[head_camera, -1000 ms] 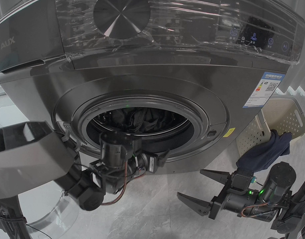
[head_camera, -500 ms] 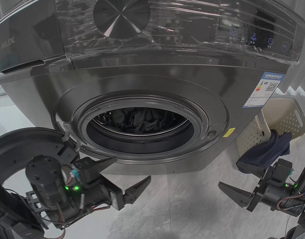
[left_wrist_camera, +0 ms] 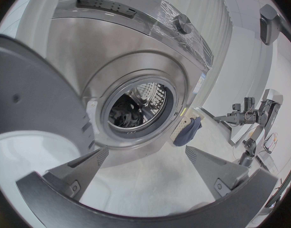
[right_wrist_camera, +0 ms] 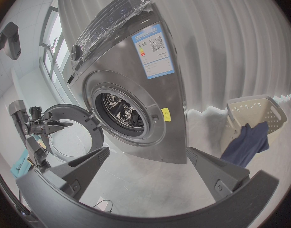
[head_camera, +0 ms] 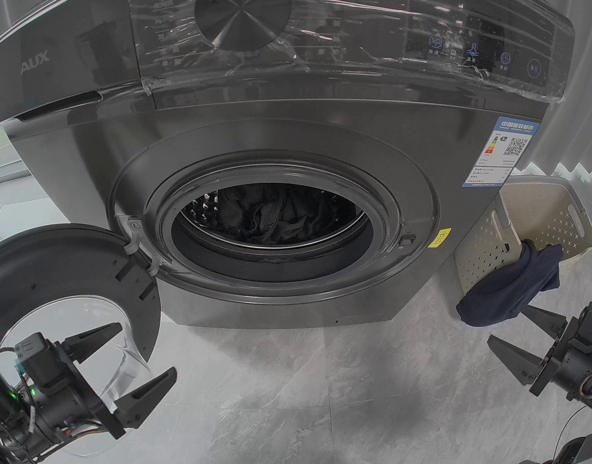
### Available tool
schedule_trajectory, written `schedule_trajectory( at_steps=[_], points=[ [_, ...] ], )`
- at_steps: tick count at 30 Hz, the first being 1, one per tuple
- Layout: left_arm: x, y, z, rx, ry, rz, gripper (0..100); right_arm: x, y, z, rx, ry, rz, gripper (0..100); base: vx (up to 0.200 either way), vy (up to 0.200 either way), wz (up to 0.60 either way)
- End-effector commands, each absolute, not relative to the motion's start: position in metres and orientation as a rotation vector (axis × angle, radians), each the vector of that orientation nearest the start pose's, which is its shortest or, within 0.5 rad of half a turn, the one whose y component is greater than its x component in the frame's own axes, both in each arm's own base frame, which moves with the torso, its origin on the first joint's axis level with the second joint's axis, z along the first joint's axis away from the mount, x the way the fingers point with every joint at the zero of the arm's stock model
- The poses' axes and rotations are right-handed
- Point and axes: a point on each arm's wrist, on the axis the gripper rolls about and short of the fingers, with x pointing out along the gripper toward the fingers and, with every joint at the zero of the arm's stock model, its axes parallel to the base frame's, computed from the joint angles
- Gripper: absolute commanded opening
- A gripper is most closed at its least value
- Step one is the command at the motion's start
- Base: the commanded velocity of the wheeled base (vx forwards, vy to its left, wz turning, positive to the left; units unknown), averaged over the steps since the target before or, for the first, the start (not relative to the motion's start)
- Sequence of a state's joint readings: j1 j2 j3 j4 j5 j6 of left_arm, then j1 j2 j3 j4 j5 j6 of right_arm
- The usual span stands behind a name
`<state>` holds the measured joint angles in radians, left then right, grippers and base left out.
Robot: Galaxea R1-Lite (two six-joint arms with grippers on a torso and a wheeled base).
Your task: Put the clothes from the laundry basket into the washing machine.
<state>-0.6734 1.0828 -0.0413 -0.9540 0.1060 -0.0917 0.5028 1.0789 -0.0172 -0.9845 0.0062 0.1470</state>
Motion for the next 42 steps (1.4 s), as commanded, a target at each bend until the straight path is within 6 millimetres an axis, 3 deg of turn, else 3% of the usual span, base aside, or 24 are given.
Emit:
schedule_trajectory(
  at_steps=[1, 5, 13, 18, 22, 31, 42],
  points=[
    [0.053, -0.034, 0.141, -0.083, 0.028, -0.506, 100, 0.079, 0.034, 0.140, 0.128, 0.085, 0.409, 100, 0.000, 0.000, 0.00],
    [0.035, -0.019, 0.136, -0.071, -0.003, -0.454, 100, 0.048, 0.019, 0.135, 0.108, 0.054, 0.381, 100, 0.000, 0.000, 0.00],
    [0.012, -0.004, 0.116, -0.028, -0.005, -0.338, 100, 0.010, 0.003, 0.123, 0.121, -0.046, 0.270, 100, -0.100, 0.000, 0.00],
    [-0.007, 0.000, 0.101, -0.002, -0.034, -0.336, 100, -0.008, 0.000, 0.102, 0.115, -0.019, 0.215, 100, -0.080, 0.000, 0.00],
    [-0.016, 0.001, 0.091, -0.009, -0.037, -0.272, 100, -0.016, -0.001, 0.088, 0.128, -0.008, 0.160, 100, 0.000, 0.000, 0.00],
    [-0.017, 0.000, 0.082, 0.020, 0.029, -0.033, 100, -0.016, -0.003, 0.084, 0.105, 0.006, -0.051, 100, 0.000, 0.000, 0.00],
    [-0.022, 0.000, 0.076, 0.000, 0.005, 0.025, 100, -0.023, 0.000, 0.075, 0.024, 0.006, -0.048, 100, 0.000, -0.055, 0.00]
  ],
)
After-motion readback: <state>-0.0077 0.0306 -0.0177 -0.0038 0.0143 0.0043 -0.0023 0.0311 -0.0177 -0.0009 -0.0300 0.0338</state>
